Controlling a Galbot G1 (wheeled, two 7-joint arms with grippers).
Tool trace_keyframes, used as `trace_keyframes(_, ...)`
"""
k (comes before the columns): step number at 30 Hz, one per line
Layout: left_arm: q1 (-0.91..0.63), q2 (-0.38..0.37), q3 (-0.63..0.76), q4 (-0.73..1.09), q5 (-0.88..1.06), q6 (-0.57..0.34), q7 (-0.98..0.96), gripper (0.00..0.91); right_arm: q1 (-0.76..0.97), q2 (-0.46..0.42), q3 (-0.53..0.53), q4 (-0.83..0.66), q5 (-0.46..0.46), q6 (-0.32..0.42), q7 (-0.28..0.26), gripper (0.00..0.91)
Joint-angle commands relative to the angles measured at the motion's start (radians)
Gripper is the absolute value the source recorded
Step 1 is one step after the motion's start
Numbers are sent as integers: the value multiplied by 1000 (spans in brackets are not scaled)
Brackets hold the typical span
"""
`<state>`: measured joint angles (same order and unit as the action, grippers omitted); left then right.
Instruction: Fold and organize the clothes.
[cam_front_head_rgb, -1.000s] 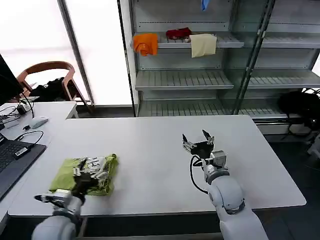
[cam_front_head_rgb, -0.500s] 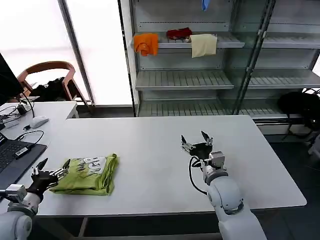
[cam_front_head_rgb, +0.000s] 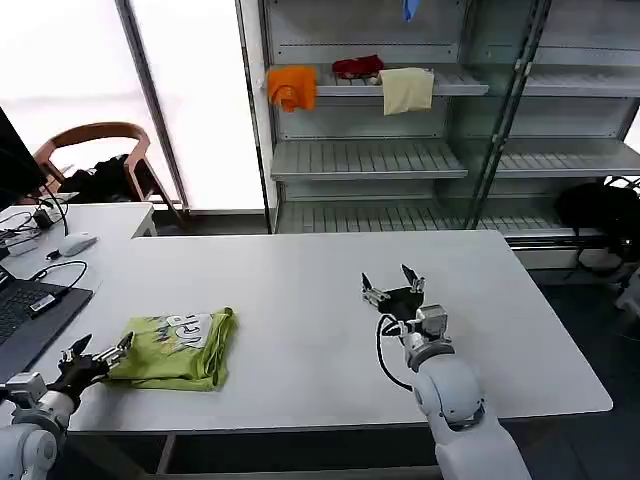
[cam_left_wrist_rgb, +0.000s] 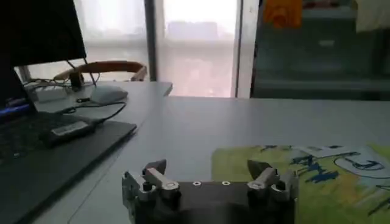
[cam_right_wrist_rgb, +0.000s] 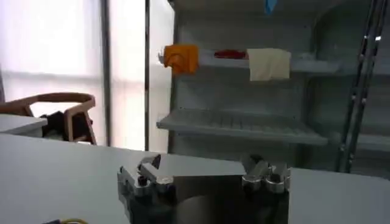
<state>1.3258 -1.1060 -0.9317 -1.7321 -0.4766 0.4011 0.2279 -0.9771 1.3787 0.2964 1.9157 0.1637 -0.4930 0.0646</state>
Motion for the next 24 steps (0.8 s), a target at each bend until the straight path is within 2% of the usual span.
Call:
trace_keyframes(1, -5, -10, 14, 38, -48, 25, 3, 907, 3, 0, -1, -1, -1, -1, 0, 907)
trace_keyframes(3, -4, -17, 19, 39, -48, 26, 1, 887, 2, -2, 0, -1, -1, -1, 0, 907)
trace_keyframes(5, -2, -23, 23, 38, -48, 26, 0, 746, 3, -4, 1, -2, -1, -1, 0, 907)
trace_keyframes(6, -1, -25, 25, 38, -49, 26, 0, 584, 3, -6, 2, -2, -1, -1, 0, 907)
trace_keyframes(7, 0, -27, 26, 38, -49, 26, 0, 494, 3, -7, 2, -2, 0, -1, -1, 907)
trace_keyframes(8, 0, -29, 27, 40, -48, 26, -2, 222, 4, -7, 1, -3, -1, -1, -1, 907)
trace_keyframes(9, -1, -31, 29, 42, -49, 26, -1, 111, 4, -7, 1, -4, -1, -1, -1, 907)
trace_keyframes(10, -1, -32, 30, 42, -49, 26, -1, 71, 4, -7, 1, -4, -1, -1, 0, 907)
trace_keyframes(13, 0, -36, 32, 42, -61, 27, 0, 10, 6, -5, -2, -5, -3, -1, 0, 907)
trace_keyframes(24, -9, -39, 37, 46, -145, 25, 5, 0, 7, -1, -3, -9, -9, -3, 2, 907)
